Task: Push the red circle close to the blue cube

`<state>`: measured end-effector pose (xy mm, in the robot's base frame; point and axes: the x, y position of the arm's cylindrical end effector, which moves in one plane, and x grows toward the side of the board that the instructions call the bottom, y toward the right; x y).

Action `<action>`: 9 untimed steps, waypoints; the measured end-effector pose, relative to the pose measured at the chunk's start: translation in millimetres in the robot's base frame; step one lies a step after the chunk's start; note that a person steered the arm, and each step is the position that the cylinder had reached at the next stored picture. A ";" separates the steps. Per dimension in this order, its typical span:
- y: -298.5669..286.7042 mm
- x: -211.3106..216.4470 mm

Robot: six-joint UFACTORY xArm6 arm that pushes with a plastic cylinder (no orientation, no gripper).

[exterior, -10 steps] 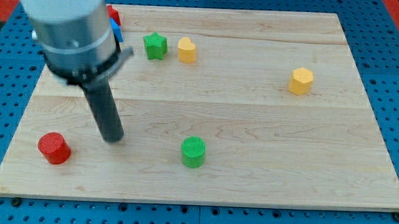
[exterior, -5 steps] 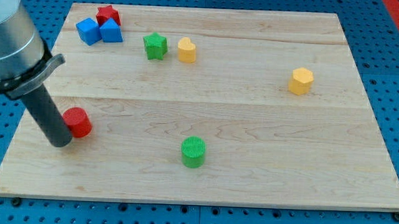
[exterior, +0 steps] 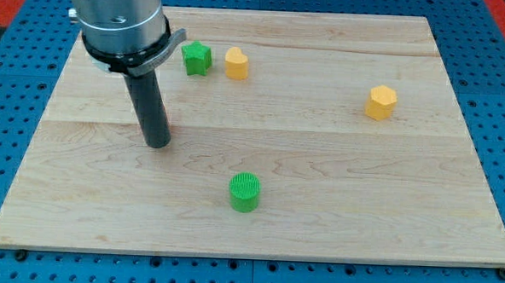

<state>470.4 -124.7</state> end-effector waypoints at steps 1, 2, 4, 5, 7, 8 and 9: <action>-15.2 -25.9; -59.6 -53.1; -94.8 -95.9; -94.8 -70.9; -29.7 -59.1; -45.0 -81.4; -69.7 -110.5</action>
